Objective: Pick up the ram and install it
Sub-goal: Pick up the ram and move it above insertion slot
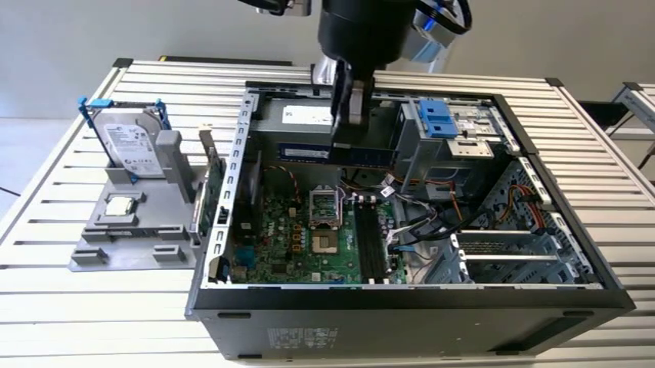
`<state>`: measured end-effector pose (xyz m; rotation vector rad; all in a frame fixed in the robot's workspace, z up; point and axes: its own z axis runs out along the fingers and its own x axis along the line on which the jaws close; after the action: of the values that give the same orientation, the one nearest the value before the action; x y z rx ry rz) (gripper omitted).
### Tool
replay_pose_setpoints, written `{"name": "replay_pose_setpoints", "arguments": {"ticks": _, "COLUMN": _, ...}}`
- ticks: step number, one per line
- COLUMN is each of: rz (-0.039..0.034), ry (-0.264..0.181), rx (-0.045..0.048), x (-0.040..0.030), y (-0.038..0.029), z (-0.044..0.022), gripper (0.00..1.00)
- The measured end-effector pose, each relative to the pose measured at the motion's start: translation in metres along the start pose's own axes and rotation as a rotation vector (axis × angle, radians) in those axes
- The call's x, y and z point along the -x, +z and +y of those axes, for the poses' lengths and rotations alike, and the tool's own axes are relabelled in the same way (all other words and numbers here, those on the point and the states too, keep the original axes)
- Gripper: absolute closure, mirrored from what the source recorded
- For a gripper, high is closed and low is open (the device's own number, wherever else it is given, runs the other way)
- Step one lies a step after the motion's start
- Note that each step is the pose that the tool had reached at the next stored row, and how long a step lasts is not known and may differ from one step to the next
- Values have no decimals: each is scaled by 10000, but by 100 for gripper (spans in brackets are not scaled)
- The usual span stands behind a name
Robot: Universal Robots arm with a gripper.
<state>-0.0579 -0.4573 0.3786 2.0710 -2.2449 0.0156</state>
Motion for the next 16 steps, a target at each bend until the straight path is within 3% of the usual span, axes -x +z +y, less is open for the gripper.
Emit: {"name": "replay_pose_setpoints", "arguments": {"ticks": 16, "rz": 15, "ry": 1, "rx": -1, "x": 21, "y": -4, "z": -244, "gripper": 100}}
